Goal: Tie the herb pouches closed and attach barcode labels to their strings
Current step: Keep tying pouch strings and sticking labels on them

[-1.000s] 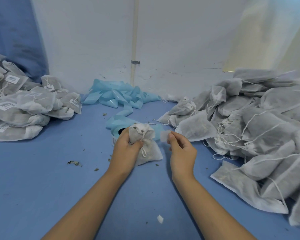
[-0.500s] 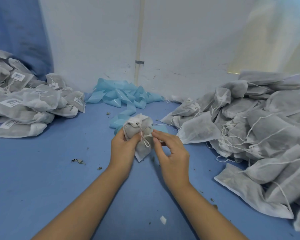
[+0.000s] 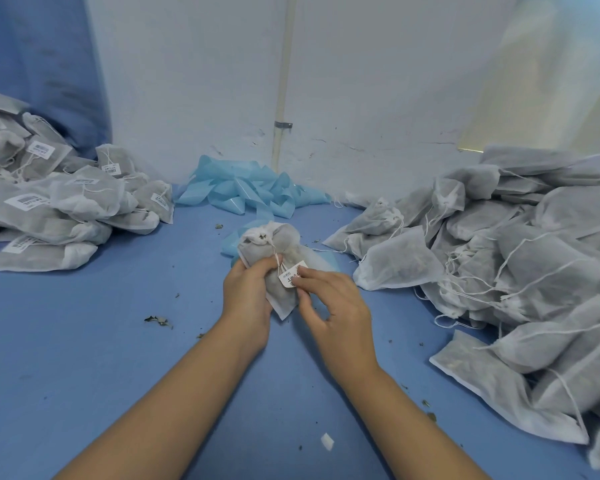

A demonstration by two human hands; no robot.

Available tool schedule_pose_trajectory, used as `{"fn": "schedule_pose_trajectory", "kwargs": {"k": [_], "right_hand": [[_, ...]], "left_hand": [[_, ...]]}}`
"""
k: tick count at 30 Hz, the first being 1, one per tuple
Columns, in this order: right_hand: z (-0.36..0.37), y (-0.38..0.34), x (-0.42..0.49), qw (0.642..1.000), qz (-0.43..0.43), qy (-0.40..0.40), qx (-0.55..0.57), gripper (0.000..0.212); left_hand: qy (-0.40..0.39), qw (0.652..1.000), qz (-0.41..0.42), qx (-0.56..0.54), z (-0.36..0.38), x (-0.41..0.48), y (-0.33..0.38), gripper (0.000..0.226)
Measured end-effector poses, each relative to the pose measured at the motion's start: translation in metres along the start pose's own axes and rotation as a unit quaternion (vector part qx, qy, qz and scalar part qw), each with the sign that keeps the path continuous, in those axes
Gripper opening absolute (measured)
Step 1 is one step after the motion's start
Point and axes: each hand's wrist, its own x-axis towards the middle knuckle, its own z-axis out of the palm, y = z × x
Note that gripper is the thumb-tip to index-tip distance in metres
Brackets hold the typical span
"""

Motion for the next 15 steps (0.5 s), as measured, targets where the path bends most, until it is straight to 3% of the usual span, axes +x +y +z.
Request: {"fn": "schedule_pose_trajectory", "kwargs": {"k": [4,11,15], "right_hand": [[0.0017,0.0013,-0.0002,0.999,-0.022,-0.003,-0.029,0.017],[0.0022,0.0016,-0.0003,0.987,-0.056,-0.015,-0.149,0.022],[0.0019,-0.0011,0.0001,0.995,0.003,-0.012,-0.099,0.014]], "left_hand": [[-0.001,1.0,-0.019,-0.02,0.0049,-0.0013,0.0033,0.035],[0.008,1.0,-0.011,-0.008,0.0064,-0.0024,0.0045,0.033],[0.005,0.999,0.009,0.035,0.005,-0.0021,0.0036,0.03]]}}
